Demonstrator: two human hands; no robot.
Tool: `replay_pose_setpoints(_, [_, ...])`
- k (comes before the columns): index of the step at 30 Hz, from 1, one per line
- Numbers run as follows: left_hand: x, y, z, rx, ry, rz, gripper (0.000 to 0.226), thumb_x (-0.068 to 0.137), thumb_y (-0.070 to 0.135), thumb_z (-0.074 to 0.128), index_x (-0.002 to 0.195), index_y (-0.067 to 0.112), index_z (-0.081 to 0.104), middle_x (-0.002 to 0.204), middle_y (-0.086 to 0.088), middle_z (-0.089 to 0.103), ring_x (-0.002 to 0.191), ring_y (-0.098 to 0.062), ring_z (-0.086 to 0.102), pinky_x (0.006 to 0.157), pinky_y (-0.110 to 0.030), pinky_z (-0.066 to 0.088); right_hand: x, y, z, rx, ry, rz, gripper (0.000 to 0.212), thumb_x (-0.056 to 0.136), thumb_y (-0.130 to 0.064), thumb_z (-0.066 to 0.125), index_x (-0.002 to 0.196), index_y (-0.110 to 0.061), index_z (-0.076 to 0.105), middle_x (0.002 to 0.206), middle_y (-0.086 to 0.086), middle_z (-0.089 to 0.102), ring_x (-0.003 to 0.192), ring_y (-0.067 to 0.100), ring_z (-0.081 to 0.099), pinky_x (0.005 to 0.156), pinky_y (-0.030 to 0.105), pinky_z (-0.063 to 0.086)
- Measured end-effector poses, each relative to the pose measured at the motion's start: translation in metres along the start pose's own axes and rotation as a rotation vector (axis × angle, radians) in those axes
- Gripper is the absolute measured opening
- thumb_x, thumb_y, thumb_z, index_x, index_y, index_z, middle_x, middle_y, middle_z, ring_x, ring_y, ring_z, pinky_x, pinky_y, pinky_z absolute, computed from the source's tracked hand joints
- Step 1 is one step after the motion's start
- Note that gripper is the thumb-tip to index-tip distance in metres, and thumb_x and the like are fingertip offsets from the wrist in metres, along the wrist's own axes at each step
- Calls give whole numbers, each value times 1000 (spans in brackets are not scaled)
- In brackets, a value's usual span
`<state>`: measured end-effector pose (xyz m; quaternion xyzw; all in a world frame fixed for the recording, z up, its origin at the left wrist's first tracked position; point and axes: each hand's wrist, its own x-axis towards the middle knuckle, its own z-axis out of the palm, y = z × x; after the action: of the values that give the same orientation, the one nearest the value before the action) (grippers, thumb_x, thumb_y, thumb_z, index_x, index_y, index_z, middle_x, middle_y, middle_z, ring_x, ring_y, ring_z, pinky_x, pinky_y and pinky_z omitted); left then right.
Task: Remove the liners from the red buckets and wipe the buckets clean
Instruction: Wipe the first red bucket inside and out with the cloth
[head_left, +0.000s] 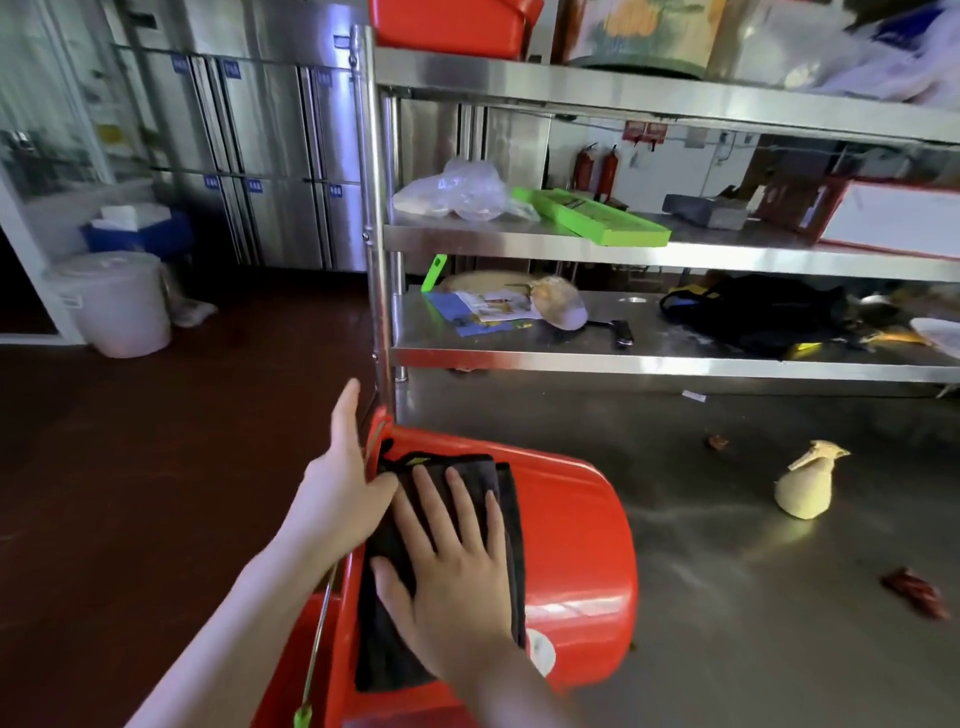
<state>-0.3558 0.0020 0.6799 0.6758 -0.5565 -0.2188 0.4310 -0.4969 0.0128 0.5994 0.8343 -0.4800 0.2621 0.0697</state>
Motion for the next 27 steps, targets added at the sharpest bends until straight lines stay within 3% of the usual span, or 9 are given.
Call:
replay_pose_setpoints(5, [7, 11, 29, 136, -10, 134, 67, 96, 16, 56, 153, 30, 23, 125, -12, 63, 113, -29, 60, 95, -30, 45, -10, 43, 1, -17, 15, -20, 70, 88, -63, 44, 151, -37, 28, 158, -7, 30, 147, 21, 25, 116, 48, 20])
replay_pose_setpoints(8, [-15, -7, 35, 133, 9, 281, 68, 94, 8, 55, 152, 33, 28, 91, -9, 67, 74, -17, 65, 73, -26, 49, -5, 90, -6, -66, -23, 127, 68, 86, -59, 43, 149, -33, 36, 156, -5, 35, 144, 23, 32, 113, 49, 27])
replay_pose_setpoints(10, [-33, -19, 33, 87, -38, 319, 73, 93, 6, 54, 152, 38, 24, 63, 3, 54, 48, -9, 51, 54, -18, 43, 11, 124, -13, -72, -37, 377, 61, 92, -58, 35, 147, -33, 39, 154, -5, 38, 143, 22, 32, 115, 48, 26])
replay_pose_setpoints(14, [-56, -34, 33, 19, -68, 337, 79, 92, 1, 56, 153, 38, 21, 53, 14, 40, 45, -2, 48, 51, -4, 35, 64, 153, -25, 80, -277, 750, 54, 97, -61, 22, 146, -41, 33, 157, -15, 27, 147, 17, 18, 118, 49, 14])
replay_pose_setpoints(18, [-50, -36, 32, 67, -40, 339, 84, 88, -5, 56, 152, 39, 24, 56, 14, 44, 46, -6, 47, 53, -8, 37, 75, 82, -12, -7, -203, 310, 56, 96, -59, 21, 149, -41, 28, 157, -16, 27, 145, 19, 23, 117, 51, 16])
replay_pose_setpoints(21, [-51, -41, 29, 50, -60, 323, 92, 86, -11, 51, 150, 47, 20, 105, 17, 64, 83, 3, 65, 76, -2, 44, 58, 34, -5, 23, -112, 29, 58, 96, -56, 24, 150, -36, 26, 158, -12, 26, 146, 22, 23, 117, 52, 19])
replay_pose_setpoints(23, [-59, -45, 26, 31, -72, 318, 94, 87, -9, 53, 148, 53, 18, 115, 27, 60, 89, 14, 62, 83, -3, 43, 50, 41, -7, 38, -73, -13, 57, 97, -56, 29, 149, -35, 30, 157, -12, 29, 145, 21, 26, 117, 48, 21])
replay_pose_setpoints(25, [-69, -50, 27, 55, -57, 330, 90, 87, -4, 61, 148, 51, 23, 80, 27, 64, 60, 13, 55, 69, -1, 38, 43, 71, -10, 15, -40, 75, 57, 95, -57, 33, 147, -35, 38, 153, -10, 37, 142, 21, 34, 116, 46, 26])
replay_pose_setpoints(27, [-83, -53, 30, 62, -59, 360, 86, 84, -2, 66, 149, 40, 31, 70, 30, 59, 52, 14, 51, 62, 2, 40, 45, 113, -17, -24, -95, 304, 55, 95, -59, 31, 145, -37, 41, 152, -10, 40, 141, 19, 35, 116, 44, 24])
